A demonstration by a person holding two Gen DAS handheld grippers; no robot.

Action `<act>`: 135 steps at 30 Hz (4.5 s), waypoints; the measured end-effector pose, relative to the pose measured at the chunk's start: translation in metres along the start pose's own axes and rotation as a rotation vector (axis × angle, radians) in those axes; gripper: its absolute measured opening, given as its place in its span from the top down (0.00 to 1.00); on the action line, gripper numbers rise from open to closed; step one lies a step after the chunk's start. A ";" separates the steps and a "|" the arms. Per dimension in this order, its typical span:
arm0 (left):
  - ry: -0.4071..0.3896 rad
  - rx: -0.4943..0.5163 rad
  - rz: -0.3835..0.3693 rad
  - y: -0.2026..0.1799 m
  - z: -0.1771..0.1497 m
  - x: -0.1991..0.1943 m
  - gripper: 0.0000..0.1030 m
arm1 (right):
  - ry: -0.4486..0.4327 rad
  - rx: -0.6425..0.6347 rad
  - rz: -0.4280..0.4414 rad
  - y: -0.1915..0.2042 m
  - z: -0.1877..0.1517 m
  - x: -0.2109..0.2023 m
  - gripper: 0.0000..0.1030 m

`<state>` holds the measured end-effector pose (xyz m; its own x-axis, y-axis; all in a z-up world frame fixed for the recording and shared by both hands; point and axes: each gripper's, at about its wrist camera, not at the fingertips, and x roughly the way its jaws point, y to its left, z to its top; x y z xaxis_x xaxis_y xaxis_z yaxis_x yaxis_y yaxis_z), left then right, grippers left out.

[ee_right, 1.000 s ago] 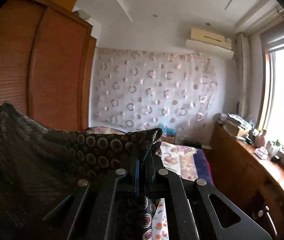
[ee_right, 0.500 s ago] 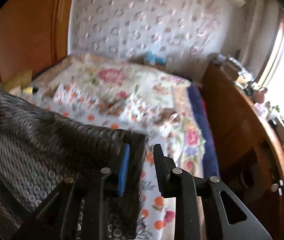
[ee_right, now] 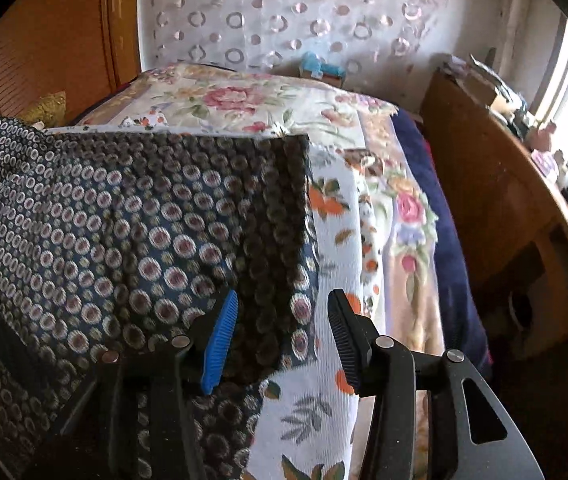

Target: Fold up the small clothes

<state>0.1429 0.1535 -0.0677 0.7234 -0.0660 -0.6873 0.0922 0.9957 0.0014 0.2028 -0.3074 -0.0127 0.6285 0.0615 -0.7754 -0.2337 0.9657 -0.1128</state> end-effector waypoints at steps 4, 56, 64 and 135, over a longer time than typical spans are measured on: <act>0.009 -0.029 0.008 0.005 -0.007 0.004 0.44 | 0.035 -0.002 0.005 -0.001 0.001 0.013 0.53; -0.042 -0.080 -0.046 0.000 -0.047 -0.043 0.97 | -0.207 0.114 0.221 -0.015 -0.023 -0.083 0.99; -0.050 -0.140 -0.066 0.011 -0.069 -0.067 0.97 | -0.197 0.121 0.255 -0.013 -0.048 -0.100 0.99; 0.138 -0.040 0.039 0.019 0.054 0.059 0.86 | -0.089 -0.028 0.180 0.054 -0.006 0.016 0.49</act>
<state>0.2237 0.1655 -0.0692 0.6247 -0.0203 -0.7806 0.0364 0.9993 0.0031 0.1956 -0.2562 -0.0349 0.6380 0.2555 -0.7264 -0.3675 0.9300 0.0043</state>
